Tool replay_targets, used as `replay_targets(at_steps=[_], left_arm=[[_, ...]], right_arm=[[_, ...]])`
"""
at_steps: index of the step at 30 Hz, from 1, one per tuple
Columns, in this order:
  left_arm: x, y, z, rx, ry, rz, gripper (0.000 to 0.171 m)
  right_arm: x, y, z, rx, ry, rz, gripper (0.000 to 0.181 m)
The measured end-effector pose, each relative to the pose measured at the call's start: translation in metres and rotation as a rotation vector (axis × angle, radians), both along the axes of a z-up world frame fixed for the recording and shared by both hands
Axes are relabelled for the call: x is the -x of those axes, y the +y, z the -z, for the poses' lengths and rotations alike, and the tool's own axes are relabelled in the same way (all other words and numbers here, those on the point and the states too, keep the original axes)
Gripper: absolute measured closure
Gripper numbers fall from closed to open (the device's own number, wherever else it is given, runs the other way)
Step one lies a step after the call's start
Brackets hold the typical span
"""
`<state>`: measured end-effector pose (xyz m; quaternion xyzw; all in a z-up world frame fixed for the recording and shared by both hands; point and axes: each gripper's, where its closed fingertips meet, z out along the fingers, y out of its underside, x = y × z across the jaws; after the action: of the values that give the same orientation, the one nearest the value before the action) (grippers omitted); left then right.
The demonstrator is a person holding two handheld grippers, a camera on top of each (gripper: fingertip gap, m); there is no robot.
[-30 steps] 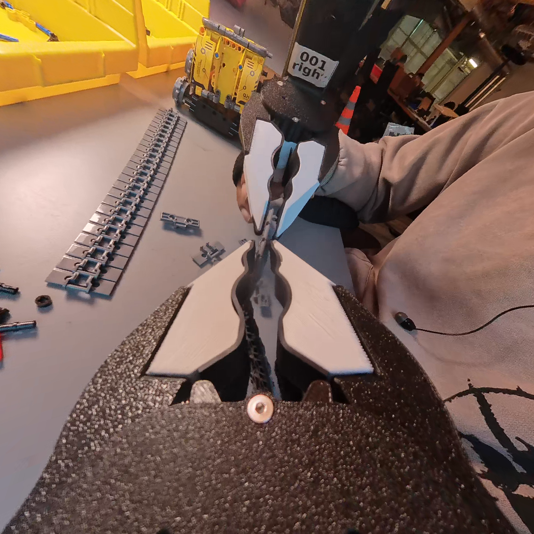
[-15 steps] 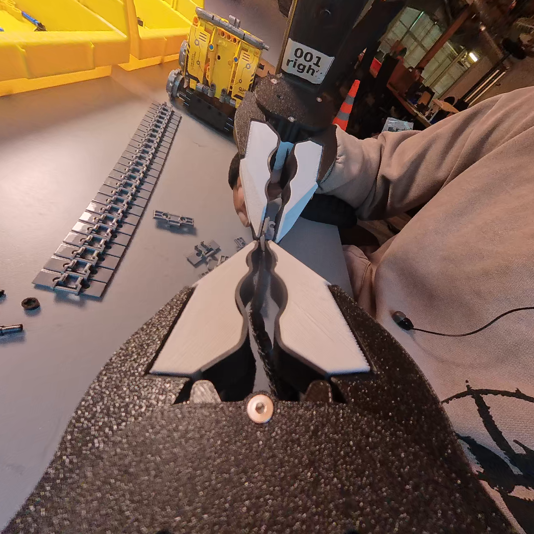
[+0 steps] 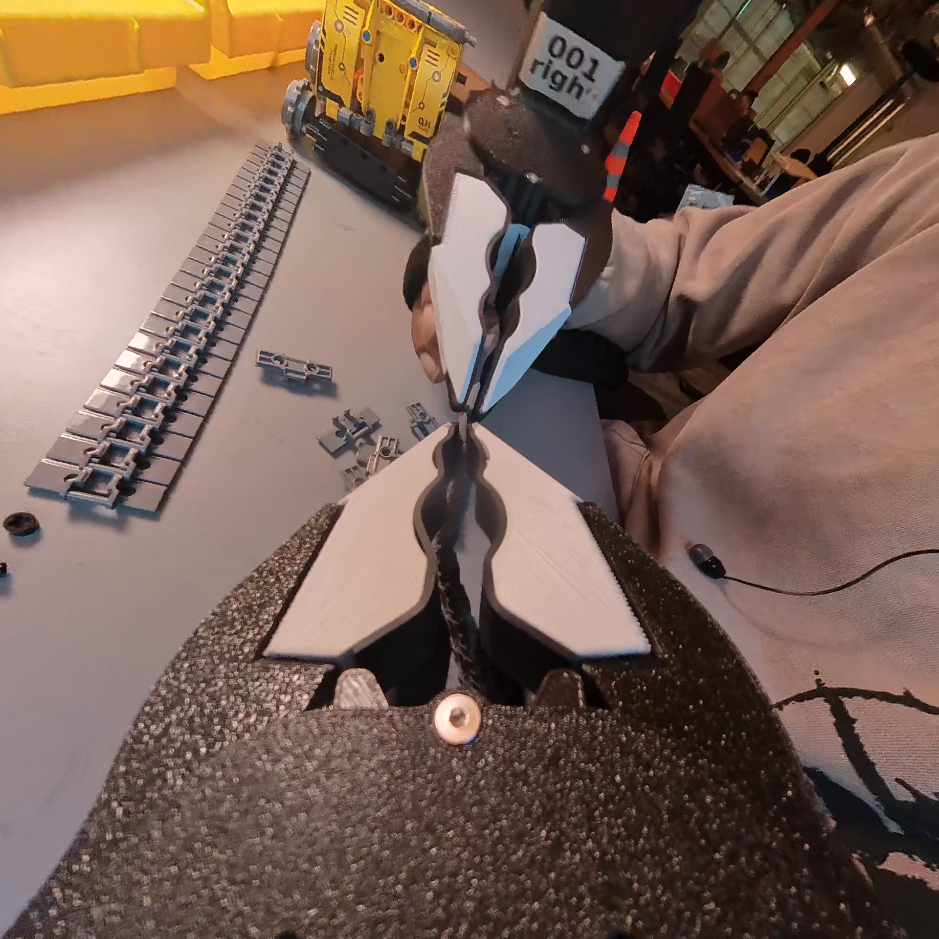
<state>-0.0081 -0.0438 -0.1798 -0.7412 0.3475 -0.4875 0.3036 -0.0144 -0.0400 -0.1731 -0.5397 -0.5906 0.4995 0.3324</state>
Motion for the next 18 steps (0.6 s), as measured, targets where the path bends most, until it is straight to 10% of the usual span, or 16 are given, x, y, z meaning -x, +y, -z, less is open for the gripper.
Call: replay_targets(at_steps=[9,13,18], left_arm=[[0.001,0.0,0.011,0.111,-0.017,-0.011,0.169],[0.014,0.023,0.023,0.075,0.07,-0.113,0.169],[0.012,0.021,0.019,-0.002,0.112,-0.118,0.169]], right_arm=[[0.001,-0.007,0.006,-0.399,-0.004,0.02,0.181],[0.014,-0.061,-0.002,-0.502,0.081,-0.155,0.181],[-0.007,-0.001,-0.022,-0.234,0.079,-0.004,0.181]])
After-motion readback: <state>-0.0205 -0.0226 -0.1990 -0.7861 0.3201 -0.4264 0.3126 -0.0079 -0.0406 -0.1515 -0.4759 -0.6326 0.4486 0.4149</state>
